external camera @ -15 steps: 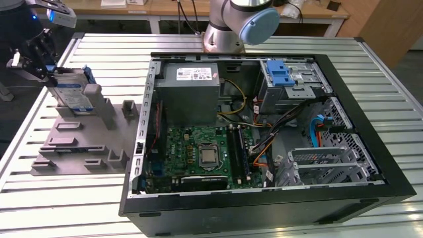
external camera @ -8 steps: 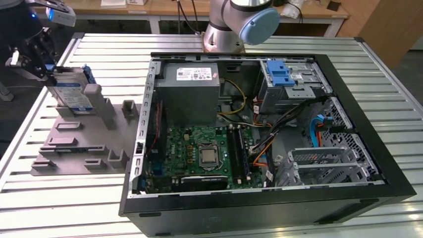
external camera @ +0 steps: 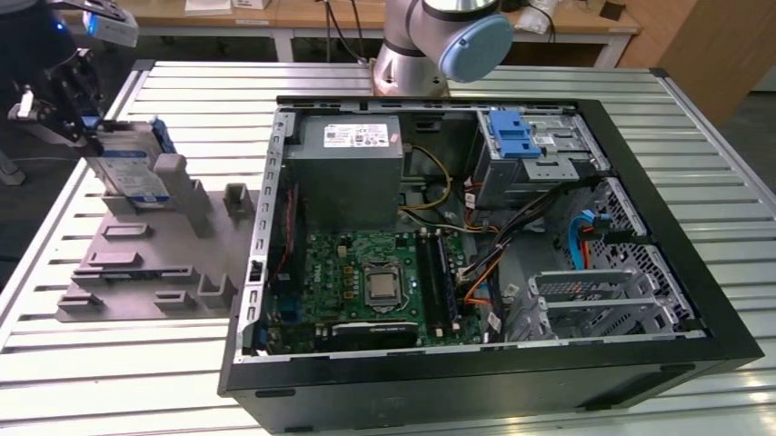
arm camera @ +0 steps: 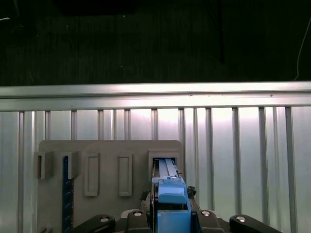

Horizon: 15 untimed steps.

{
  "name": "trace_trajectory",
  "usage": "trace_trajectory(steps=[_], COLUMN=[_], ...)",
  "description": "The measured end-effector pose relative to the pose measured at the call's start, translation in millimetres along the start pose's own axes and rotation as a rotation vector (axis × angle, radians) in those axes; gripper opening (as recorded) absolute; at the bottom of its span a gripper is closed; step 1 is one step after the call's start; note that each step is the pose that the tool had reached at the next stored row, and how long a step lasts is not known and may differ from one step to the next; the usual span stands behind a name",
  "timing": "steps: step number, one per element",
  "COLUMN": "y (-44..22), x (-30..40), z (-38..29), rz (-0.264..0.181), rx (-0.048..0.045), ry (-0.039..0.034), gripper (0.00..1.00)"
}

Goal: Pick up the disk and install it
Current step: 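Pick up the disk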

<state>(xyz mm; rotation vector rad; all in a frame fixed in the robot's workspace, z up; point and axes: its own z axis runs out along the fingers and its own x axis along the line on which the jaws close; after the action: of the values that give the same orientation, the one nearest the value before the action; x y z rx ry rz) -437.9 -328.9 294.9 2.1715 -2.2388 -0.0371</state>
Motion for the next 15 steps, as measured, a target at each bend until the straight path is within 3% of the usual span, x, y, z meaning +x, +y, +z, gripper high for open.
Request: trace_trajectory(steps=[15], y=[0.2], x=[0.0], z=[-5.4], rz=[0.0], rx=[0.0002], ry=[-0.0001], gripper=[0.36])
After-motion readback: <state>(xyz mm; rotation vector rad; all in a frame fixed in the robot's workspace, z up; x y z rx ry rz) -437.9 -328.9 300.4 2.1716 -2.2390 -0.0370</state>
